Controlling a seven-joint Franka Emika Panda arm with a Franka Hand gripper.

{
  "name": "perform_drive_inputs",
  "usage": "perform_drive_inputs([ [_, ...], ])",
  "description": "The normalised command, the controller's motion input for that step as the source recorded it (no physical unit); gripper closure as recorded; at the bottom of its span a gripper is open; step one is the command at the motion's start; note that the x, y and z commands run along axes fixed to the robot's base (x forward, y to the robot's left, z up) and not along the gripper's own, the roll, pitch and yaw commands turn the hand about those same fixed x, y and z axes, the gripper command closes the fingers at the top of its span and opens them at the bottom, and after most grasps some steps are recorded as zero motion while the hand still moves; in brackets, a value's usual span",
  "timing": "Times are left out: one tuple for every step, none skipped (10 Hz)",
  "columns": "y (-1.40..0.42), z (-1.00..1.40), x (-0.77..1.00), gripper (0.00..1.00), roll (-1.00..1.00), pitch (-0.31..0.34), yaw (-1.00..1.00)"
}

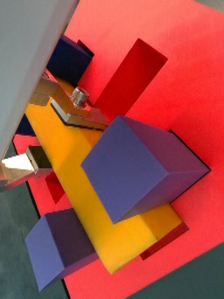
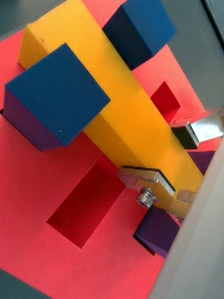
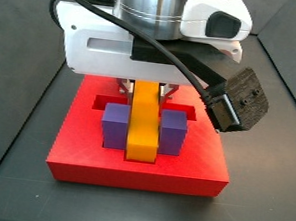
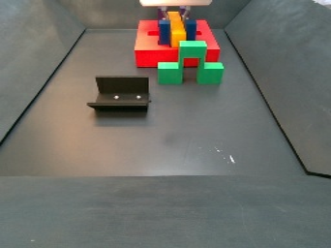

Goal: Pick up the yellow object. Move up. Move to above the board. Insert the yellow object.
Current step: Insert the yellow object.

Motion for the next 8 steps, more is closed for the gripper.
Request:
perform_drive_inputs([
  [-0.04,-0.20,0.02,1.00,0.00,0.000,0.00],
  [-0.18,-0.05,0.20,1.00,0.00,0.000,0.00],
  [-0.20,-0.03,0.29,1.00,-0.04,0.000,0.00],
  [-0.14,-0.11,0.23,1.00,-0.06,0.000,0.00],
  [-0.01,-0.16,0.09,1.00,0.00,0.000,0.00],
  [0.00,-0.23,0.00,1.00,0.00,-0.007,0.00],
  [0.00,0.00,0.00,1.00,0.00,-0.019,0.00],
  [0.00,0.00,0.00,1.00,0.00,-0.006,0.00],
])
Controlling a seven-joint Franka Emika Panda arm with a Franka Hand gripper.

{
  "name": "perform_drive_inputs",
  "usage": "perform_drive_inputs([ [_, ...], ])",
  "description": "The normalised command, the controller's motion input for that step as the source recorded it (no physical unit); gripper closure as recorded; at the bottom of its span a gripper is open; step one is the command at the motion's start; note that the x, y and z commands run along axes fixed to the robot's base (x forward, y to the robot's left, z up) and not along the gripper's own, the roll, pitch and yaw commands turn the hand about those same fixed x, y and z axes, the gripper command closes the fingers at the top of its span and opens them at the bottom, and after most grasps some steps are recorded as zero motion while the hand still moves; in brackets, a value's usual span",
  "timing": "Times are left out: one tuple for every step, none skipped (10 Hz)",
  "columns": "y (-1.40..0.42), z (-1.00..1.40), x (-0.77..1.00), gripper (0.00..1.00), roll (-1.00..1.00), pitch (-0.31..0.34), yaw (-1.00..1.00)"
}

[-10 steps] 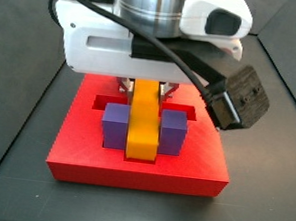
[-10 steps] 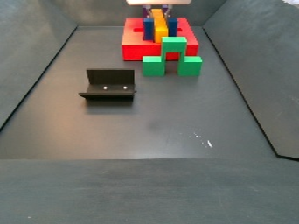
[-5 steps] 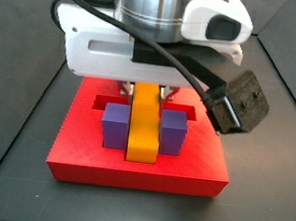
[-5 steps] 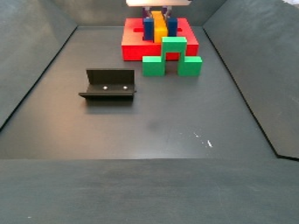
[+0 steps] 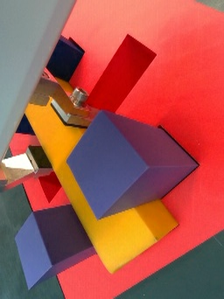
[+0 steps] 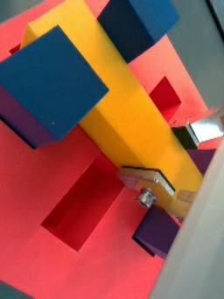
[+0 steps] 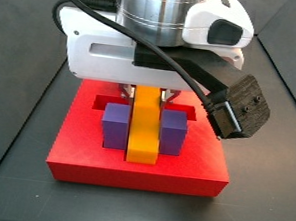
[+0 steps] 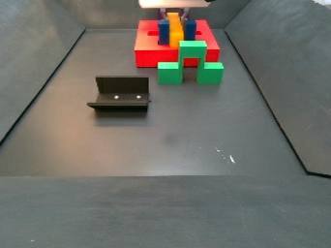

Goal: Pick up the yellow object. Move up. Move to above the board. Insert the yellow object.
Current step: Insert the yellow object.

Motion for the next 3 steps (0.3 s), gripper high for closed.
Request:
perform_drive_inputs([
  [0.09,-0.07,0.00,1.00,-0.12,-0.031,0.00],
  [0.00,0.00,0.00,1.00,-0.01,0.000,0.00],
  [0.00,0.00,0.00,1.00,0.00,0.000,0.00],
])
